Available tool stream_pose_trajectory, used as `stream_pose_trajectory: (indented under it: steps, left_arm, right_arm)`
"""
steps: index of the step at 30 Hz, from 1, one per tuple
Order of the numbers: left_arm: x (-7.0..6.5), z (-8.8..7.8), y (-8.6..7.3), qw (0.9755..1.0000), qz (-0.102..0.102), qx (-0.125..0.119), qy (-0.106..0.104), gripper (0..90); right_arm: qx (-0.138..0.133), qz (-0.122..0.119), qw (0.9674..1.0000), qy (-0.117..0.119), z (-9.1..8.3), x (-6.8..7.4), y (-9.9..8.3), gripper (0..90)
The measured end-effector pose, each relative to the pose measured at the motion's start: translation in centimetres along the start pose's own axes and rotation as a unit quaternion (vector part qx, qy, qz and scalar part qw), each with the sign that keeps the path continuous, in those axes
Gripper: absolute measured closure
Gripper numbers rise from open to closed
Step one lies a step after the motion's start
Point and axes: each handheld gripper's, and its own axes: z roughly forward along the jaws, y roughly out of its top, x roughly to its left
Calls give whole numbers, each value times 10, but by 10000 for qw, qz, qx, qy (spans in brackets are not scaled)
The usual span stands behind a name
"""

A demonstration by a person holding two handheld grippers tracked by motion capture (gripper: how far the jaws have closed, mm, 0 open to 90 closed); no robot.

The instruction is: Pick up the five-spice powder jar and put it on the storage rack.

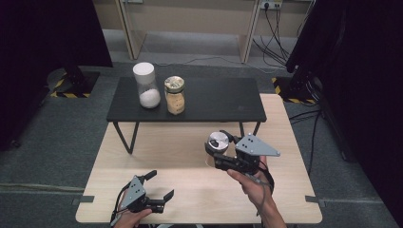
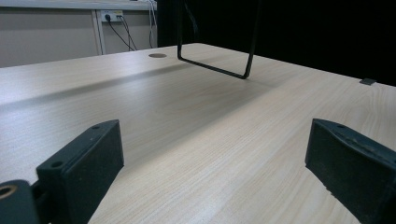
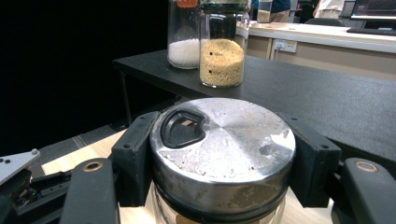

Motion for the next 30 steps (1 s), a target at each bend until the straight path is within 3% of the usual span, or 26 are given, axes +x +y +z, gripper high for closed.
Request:
stream_pose_trajectory:
  steps: [30]
  left_arm:
    - [0,0,0,10000,1,1,-3,34]
  right_arm:
    - [13,-35,9999,167,21,-6,47,350]
